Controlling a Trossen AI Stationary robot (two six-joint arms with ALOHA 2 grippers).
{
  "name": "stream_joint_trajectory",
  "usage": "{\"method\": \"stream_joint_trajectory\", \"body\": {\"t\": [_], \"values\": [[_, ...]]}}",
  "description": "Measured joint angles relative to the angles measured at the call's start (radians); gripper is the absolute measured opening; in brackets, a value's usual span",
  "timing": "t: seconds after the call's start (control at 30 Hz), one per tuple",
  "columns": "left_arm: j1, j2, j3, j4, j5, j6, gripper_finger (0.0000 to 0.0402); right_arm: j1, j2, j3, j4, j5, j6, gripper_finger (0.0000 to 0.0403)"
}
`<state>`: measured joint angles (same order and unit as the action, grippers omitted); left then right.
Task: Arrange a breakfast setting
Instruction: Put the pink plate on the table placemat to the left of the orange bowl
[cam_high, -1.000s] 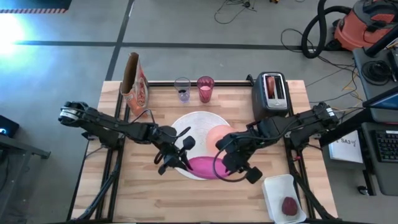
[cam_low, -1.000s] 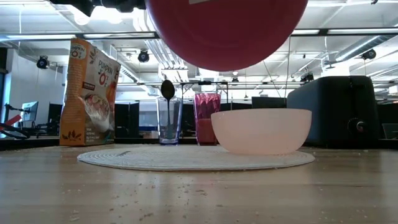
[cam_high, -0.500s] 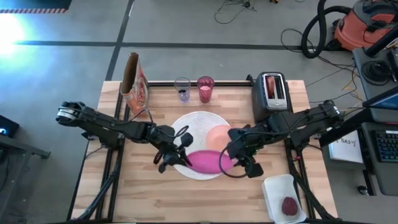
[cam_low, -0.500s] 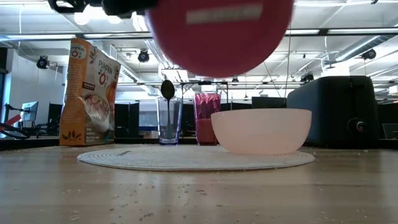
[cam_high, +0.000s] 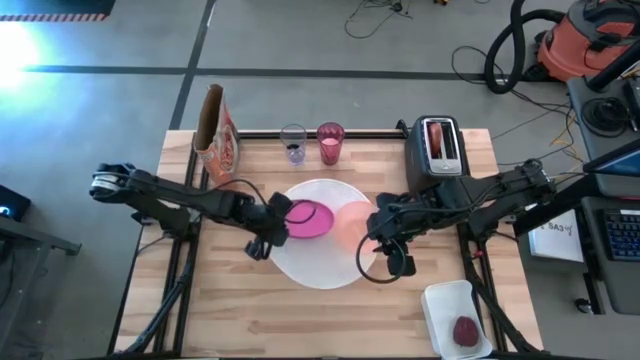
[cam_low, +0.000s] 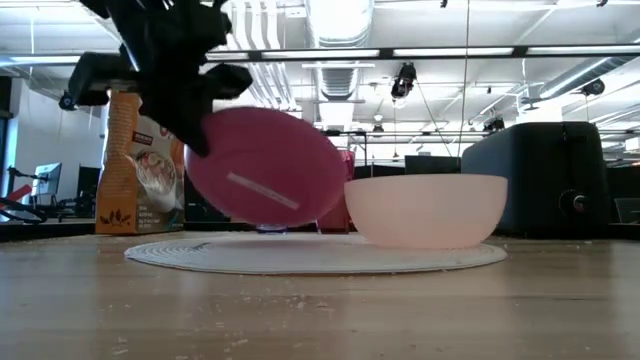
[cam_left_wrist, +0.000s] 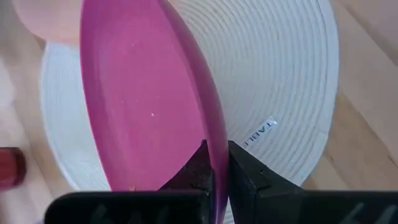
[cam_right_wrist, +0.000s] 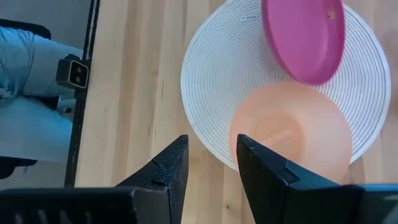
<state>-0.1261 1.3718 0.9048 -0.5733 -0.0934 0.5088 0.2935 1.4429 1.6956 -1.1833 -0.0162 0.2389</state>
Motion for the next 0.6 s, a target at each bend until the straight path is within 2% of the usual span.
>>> {"method": "stream_joint_trajectory", "body": {"t": [0.37,0.5,0.6], "values": [[0.000,0.038,-0.005,-0.022,-0.022,-0.061,0.0005,0.000,0.000,-0.001,-0.079,0.012,0.074,0.0118],[-0.002,0.059,-0.002,-0.017,0.070,-0.122,0.0018,0.000,0.000,-0.001,-0.101,0.023,0.101,0.0117],[-0.021,0.087,-0.002,-0.019,0.093,-0.151,0.0023,0.000,0.000,-0.001,-0.102,0.024,0.103,0.0116]]}}
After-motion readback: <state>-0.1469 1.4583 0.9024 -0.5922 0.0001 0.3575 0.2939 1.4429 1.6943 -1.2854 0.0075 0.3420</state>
